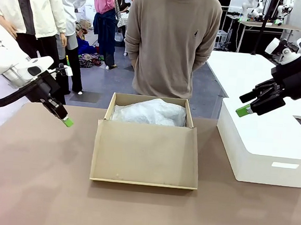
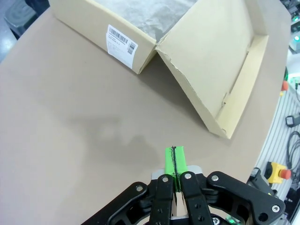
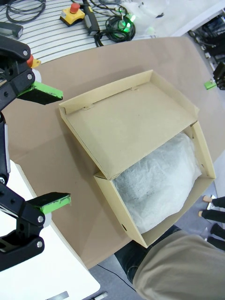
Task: Pack the shoes into the box.
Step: Close the Shoes Box.
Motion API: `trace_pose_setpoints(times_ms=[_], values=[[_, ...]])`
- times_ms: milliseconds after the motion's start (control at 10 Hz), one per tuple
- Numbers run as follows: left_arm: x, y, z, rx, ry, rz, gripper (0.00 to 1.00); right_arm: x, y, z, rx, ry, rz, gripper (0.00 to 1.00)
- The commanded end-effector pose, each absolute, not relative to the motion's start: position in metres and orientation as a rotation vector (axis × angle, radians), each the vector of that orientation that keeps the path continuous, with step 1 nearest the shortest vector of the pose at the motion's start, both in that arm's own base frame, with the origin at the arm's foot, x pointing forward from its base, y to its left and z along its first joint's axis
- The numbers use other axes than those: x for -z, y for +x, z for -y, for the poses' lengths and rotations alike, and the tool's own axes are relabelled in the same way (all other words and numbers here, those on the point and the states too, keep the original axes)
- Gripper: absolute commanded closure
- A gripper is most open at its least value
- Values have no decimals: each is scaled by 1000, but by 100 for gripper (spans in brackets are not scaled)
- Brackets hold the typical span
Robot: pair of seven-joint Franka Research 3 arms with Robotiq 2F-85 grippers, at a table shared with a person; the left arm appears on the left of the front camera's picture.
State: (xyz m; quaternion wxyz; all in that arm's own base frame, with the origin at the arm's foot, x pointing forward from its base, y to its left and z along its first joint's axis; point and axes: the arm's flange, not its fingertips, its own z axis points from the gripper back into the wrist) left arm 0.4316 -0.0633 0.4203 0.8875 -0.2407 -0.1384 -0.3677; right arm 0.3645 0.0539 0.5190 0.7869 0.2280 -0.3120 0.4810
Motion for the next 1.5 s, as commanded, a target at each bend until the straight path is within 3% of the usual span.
trace_pose_setpoints(times_ms=[0, 400, 1400], values=[[-408, 449, 50, 832, -550, 281, 100, -517, 367, -55, -1052, 519, 709, 0], [-381, 477, 39, 940, -659, 233, 100, -517, 367, -55, -1052, 519, 709, 0], [-317, 518, 78, 882, -794, 153, 100, -517, 367, -55, -1052, 519, 709, 0]])
